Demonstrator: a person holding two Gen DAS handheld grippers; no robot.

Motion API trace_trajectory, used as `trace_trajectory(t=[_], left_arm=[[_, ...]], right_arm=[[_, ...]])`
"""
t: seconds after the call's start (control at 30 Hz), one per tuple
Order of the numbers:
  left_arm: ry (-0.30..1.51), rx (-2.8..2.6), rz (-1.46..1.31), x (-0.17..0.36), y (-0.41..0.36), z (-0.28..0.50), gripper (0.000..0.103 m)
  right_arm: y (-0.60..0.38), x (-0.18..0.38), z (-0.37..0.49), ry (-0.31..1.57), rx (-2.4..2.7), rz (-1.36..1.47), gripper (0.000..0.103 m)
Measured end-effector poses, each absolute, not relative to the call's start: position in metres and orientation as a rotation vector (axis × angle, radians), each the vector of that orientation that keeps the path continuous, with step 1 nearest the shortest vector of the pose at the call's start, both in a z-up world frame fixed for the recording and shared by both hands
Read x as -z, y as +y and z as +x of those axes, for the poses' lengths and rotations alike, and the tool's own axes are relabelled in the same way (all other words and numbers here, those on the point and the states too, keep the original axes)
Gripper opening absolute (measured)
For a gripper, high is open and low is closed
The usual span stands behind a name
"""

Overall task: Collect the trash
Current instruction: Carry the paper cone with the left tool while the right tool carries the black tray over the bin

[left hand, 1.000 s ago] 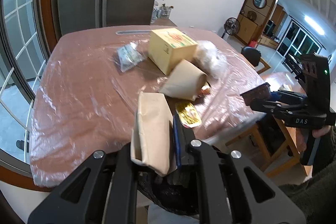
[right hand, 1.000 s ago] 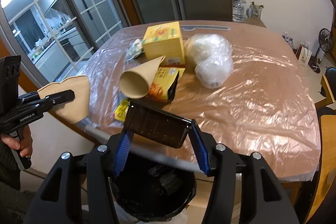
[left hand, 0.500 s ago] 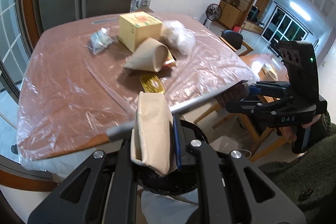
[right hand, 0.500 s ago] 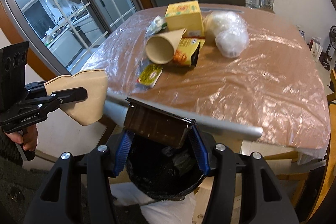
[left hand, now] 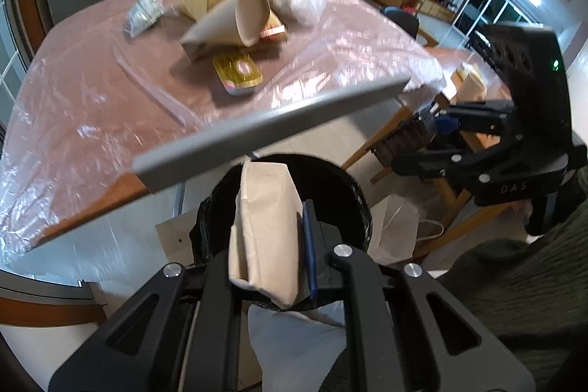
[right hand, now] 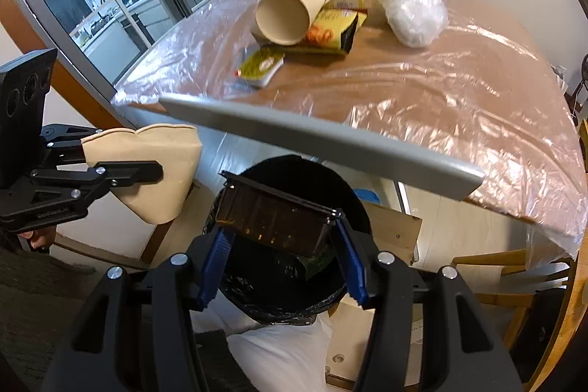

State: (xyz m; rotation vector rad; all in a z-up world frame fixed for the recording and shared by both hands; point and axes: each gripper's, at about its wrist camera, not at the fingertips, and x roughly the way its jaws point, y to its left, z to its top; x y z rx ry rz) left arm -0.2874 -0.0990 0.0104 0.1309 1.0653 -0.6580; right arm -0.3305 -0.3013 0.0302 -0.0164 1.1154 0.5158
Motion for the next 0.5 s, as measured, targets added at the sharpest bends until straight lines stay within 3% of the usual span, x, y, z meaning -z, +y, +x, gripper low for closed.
trace_trajectory(t=[0.5], left_arm=[[1.148,0.631,0.215,0.048,-0.111,-0.283,0.013]], right_arm=[[-0.291,0.016,-0.328,1.176,-0.507,-0.084,0.053]])
